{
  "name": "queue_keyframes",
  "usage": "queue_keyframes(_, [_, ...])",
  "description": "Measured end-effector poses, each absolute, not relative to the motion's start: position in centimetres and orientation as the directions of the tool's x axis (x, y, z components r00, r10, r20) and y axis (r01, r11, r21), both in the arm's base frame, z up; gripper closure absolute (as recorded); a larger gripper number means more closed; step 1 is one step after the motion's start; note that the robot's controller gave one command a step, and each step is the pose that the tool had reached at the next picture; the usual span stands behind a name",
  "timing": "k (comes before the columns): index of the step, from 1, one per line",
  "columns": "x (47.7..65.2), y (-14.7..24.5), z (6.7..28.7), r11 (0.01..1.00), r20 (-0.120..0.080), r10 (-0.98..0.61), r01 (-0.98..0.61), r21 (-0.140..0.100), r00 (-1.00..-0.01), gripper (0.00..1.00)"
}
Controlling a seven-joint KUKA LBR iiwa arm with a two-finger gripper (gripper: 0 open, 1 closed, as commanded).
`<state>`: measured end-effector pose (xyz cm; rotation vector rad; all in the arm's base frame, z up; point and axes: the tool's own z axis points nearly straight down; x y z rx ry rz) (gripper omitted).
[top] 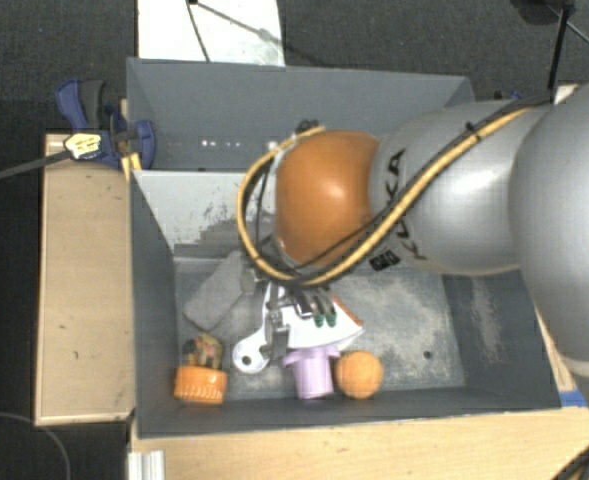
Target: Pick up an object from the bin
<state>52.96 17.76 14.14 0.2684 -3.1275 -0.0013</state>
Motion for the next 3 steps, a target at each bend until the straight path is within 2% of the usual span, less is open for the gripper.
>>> queue_keyframes(1, [51.2, 16.1, 12.0, 0.917, -0.002, -0.399, -0.399, -0.001, -0.917, 0.0])
queue_keyframes(2, [51.1, 13.7, 8.5, 0.906, 0.0, -0.423, -0.423, 0.001, -0.906, 1.0])
queue_keyframes(3, [51.1, 13.7, 8.5, 0.907, 0.0, -0.421, -0.421, 0.001, -0.907, 1.0])
